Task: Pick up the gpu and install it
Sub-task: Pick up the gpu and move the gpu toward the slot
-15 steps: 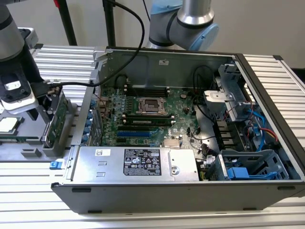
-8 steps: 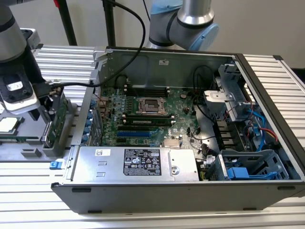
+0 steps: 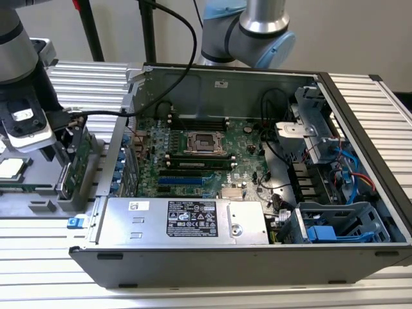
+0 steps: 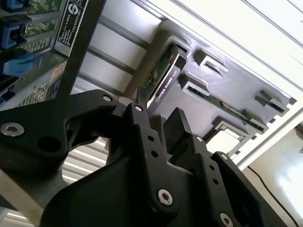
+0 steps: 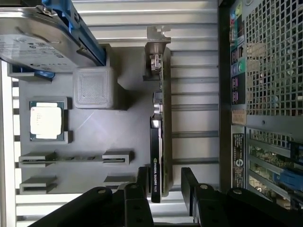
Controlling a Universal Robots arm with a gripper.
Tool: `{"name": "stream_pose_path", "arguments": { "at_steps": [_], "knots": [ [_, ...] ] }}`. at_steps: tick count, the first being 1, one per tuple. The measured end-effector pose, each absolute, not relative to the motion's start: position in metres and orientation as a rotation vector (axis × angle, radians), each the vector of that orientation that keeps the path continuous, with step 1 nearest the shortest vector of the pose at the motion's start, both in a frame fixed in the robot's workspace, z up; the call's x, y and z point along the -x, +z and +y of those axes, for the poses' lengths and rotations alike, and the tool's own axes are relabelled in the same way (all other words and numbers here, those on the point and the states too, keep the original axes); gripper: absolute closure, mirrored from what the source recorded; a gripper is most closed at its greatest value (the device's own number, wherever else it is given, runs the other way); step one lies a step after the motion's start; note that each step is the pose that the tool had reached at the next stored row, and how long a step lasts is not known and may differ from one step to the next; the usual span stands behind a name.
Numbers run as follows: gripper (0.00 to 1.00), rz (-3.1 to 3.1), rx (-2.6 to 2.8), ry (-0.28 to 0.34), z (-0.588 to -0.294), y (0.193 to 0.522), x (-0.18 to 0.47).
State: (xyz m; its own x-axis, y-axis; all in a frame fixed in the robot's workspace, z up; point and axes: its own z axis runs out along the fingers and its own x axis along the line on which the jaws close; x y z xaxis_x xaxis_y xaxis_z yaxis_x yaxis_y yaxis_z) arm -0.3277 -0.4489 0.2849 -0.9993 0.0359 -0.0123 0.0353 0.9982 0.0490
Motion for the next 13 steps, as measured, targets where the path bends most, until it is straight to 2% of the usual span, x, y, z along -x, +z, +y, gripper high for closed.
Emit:
{"name": "stream_pose_path", "arguments": {
  "at_steps": [13],
  "knots": [
    [0.0,3.127,-0.064,0.076,-0.4407,0.283,0.3279]
  ]
}}
